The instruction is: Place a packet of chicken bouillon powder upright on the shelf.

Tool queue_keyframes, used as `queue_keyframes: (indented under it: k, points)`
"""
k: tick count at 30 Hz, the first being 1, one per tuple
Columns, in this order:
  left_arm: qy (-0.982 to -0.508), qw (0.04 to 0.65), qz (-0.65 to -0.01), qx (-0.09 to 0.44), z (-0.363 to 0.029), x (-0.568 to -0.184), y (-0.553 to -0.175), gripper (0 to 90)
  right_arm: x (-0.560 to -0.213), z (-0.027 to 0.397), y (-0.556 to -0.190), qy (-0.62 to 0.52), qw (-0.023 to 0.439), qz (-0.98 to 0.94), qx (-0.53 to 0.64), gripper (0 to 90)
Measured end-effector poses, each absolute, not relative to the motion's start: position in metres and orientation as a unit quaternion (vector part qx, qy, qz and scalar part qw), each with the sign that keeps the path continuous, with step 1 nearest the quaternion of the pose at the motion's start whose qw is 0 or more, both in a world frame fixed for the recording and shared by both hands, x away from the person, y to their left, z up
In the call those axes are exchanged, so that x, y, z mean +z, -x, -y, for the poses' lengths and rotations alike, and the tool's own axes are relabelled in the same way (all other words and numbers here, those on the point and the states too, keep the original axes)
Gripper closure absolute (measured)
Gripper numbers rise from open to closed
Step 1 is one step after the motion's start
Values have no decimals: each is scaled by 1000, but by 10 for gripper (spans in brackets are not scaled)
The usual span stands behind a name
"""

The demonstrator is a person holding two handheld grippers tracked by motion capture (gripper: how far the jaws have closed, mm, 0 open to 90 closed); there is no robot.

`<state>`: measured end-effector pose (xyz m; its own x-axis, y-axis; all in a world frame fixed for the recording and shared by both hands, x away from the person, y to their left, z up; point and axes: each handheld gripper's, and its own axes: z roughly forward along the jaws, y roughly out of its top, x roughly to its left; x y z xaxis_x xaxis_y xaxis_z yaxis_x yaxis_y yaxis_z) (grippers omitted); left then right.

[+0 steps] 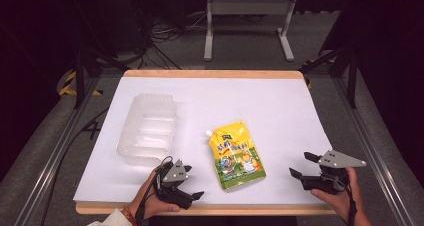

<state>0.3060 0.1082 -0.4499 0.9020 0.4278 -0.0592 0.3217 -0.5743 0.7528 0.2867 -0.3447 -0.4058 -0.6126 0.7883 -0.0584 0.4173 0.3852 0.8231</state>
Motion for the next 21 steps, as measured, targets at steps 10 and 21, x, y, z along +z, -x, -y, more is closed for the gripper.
queue_keyframes:
  k: [10,21]
  points:
    - [-883,414,-213,57,-107,-450,-303,106,-410,345,-287,-373,225,-807,398,228]
    - [-880,415,-226,52,-95,-448,-317,158,-420,323,-305,-361,200,-829,378,280]
